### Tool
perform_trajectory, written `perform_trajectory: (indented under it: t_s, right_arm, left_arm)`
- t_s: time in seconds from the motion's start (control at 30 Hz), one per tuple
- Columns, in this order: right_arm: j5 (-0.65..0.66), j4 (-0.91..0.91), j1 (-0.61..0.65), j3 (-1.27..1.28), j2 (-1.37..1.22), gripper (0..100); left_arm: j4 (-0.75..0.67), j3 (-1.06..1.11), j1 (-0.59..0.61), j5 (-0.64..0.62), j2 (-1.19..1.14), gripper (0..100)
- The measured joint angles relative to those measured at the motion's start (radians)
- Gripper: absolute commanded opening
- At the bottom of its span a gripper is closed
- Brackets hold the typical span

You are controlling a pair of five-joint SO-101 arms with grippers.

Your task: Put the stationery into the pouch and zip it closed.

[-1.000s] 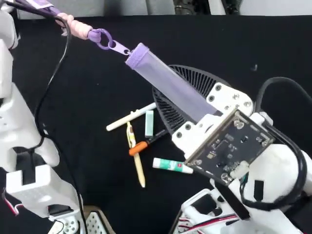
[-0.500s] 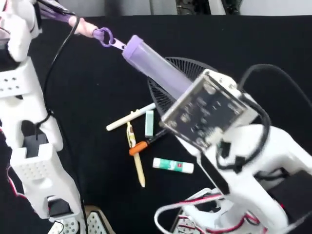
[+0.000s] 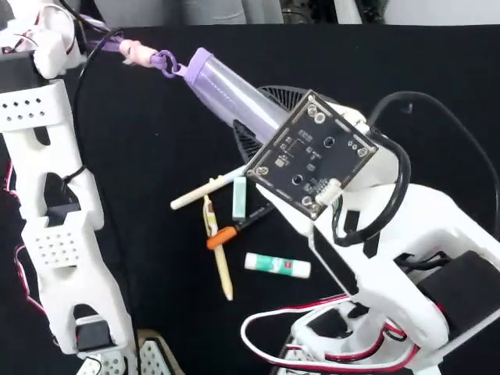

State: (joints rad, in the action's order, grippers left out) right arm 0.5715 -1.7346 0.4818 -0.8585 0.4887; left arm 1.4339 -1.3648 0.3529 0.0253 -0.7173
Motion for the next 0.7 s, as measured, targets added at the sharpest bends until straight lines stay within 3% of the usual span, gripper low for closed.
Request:
perform_trajectory:
  t_s: [0.43,0.7]
  right_arm:
    - [0.0,-0.002,-0.017,0.002,0.003,1.1]
    - [-0.025,-0.002,-0.035,-0.006,0.046,1.1]
  left_arm:
    - [0.186,0.034,-0.169,-0.021,-0.229,3]
    - [0.308,-0.132,-0.272,-0.126,-0.236,3]
